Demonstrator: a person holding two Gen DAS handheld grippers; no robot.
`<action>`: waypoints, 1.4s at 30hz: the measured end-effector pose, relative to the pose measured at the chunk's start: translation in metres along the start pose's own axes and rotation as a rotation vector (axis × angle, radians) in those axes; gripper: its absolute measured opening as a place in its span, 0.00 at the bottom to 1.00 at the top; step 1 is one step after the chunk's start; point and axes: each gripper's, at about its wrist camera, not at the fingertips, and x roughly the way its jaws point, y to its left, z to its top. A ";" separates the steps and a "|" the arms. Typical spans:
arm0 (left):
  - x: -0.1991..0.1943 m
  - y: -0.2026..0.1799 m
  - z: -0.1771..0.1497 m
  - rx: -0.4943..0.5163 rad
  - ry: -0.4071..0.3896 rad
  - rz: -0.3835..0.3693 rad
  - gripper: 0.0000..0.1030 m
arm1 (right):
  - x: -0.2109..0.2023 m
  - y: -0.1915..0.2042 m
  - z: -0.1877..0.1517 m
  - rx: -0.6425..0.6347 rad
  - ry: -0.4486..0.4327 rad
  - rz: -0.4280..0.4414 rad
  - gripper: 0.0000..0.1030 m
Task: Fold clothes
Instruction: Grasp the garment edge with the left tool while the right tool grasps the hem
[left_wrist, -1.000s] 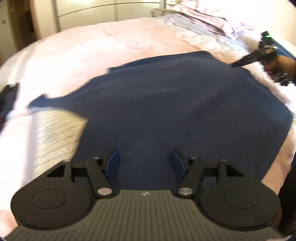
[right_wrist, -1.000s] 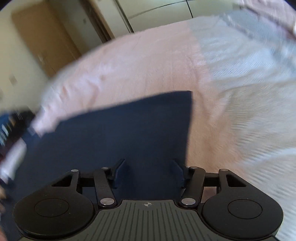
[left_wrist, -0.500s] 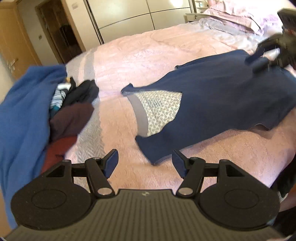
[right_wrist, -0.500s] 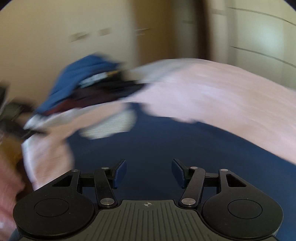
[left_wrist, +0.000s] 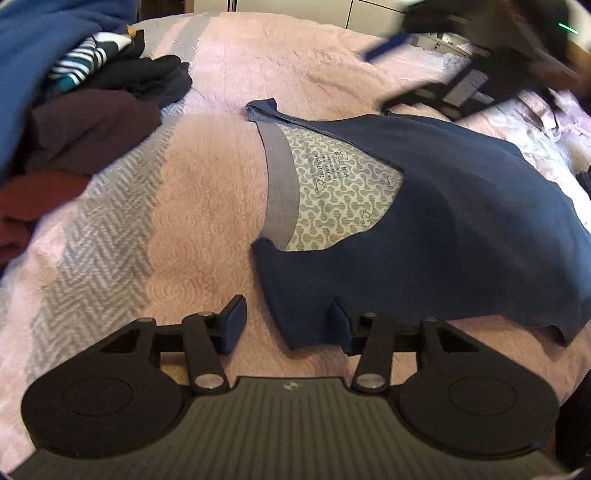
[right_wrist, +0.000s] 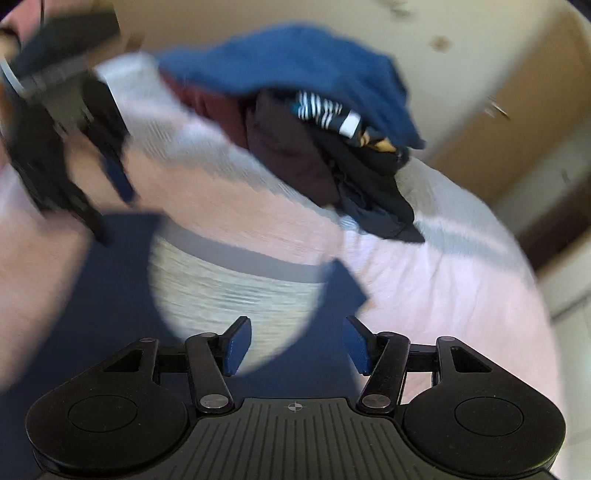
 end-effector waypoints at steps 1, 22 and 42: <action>0.002 0.003 0.000 -0.003 -0.003 -0.010 0.42 | 0.018 -0.012 0.002 -0.064 0.014 0.014 0.56; 0.016 0.011 0.006 -0.005 0.001 -0.048 0.18 | 0.192 -0.082 0.009 -0.479 0.107 0.306 0.03; -0.105 -0.141 0.076 0.166 -0.229 -0.217 0.00 | -0.046 -0.091 -0.047 -0.316 -0.070 -0.238 0.01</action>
